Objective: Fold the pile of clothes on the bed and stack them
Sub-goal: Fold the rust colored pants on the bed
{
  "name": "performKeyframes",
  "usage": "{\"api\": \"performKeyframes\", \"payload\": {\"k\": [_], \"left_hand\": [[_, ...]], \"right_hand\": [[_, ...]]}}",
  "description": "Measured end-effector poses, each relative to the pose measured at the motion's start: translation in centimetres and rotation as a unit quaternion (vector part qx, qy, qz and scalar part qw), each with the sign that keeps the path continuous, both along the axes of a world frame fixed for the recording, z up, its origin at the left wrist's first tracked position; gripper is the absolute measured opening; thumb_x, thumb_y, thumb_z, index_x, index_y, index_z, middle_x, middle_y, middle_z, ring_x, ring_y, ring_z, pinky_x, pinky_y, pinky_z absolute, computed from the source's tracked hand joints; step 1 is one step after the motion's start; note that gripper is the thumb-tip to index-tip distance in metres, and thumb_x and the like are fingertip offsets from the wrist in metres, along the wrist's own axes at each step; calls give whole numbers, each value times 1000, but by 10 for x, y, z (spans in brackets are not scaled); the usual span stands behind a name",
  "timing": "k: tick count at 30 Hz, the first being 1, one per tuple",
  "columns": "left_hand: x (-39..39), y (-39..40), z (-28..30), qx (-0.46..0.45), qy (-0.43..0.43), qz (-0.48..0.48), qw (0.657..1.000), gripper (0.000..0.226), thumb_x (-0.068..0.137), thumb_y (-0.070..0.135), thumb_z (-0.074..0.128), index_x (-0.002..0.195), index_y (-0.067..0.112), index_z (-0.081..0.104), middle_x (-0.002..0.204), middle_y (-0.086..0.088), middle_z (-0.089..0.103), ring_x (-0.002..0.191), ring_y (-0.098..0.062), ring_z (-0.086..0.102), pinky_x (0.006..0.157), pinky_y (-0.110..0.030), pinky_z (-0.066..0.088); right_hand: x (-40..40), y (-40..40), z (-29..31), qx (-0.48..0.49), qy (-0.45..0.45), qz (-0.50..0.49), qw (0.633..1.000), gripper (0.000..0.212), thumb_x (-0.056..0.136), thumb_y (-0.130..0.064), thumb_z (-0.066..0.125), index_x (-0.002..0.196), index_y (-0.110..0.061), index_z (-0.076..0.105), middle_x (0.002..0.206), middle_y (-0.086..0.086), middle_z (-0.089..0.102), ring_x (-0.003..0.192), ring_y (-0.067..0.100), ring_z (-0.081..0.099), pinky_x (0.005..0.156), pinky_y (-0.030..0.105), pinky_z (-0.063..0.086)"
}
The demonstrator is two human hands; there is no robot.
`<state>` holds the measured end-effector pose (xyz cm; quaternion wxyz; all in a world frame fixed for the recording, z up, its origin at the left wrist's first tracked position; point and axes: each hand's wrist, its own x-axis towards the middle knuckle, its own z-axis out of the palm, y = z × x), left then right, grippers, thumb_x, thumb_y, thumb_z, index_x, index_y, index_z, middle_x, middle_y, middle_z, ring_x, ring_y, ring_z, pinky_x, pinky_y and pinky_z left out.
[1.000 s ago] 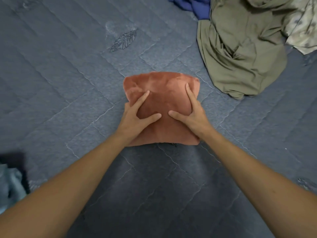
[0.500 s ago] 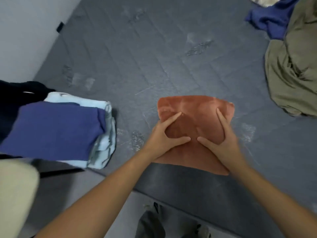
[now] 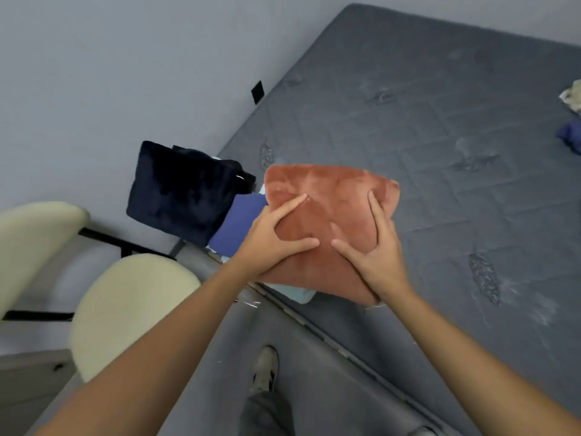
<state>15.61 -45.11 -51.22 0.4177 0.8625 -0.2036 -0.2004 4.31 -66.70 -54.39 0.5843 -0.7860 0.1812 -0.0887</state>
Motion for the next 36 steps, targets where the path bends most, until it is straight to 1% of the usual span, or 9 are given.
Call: {"api": "performKeyframes", "payload": {"k": [3,5,8,9,13,16,19,25,36], "left_hand": [[47,58,-3,18,-30,-5,999,91,66,82,81,146,68,39,148,21,44,138,4,42,112,-27,40],[73,88,-17,85,-26,-9,996,89,67,88,73,146,72,33,144,12,42,135,-9,45,111,-33,39],[94,107,-44,334,-118,-4,935,86,75,79,68,152,60,34,162,-15,24,144,-40,32,114,-56,34],[96,107,-48,356,-159,-1,921,83,77,66,71,152,49,40,168,-20,12,150,-44,22,117,-60,29],[105,95,-53,202,-246,-67,946,75,83,37,68,154,20,49,173,-13,15,160,-33,12,125,-56,26],[115,86,-62,199,-186,-106,956,74,96,47,61,163,34,33,175,3,12,162,-20,5,126,-47,19],[130,87,-82,189,-211,-155,946,74,98,56,56,164,39,27,175,4,12,162,-20,6,130,-47,10],[134,99,-150,170,-261,-205,928,75,100,64,44,166,41,16,176,2,3,162,-22,-1,129,-55,16],[144,89,-220,147,-261,-190,935,78,99,57,48,167,31,20,176,-9,0,162,-29,-1,128,-60,13]], "right_hand": [[41,60,-4,3,16,-9,1000,109,69,-68,86,154,-66,17,137,-24,36,127,-17,41,97,8,35],[61,92,-18,-5,60,-5,998,103,71,-72,81,153,-67,19,144,-9,33,136,4,41,108,24,38],[76,121,-47,-145,142,15,979,73,84,-72,68,150,-51,45,169,-2,6,159,23,7,128,49,22],[80,127,-54,-202,142,13,969,61,88,-70,65,144,-45,56,172,0,-2,160,26,-2,128,53,17],[108,143,-59,-305,36,-26,951,34,94,-51,65,106,-19,66,172,6,20,160,26,12,124,48,23],[127,154,-64,-313,32,-25,949,49,96,-43,63,133,-12,57,170,7,28,159,25,20,128,49,19],[132,159,-80,-324,68,-14,944,69,104,-42,54,162,-15,31,173,8,19,161,21,9,129,51,11],[123,152,-130,-364,108,-7,925,71,104,-48,45,166,-25,21,175,9,6,162,28,-4,129,55,10],[142,140,-205,-369,66,-10,927,73,102,-51,40,165,-16,27,173,15,11,161,37,6,126,61,14]]}}
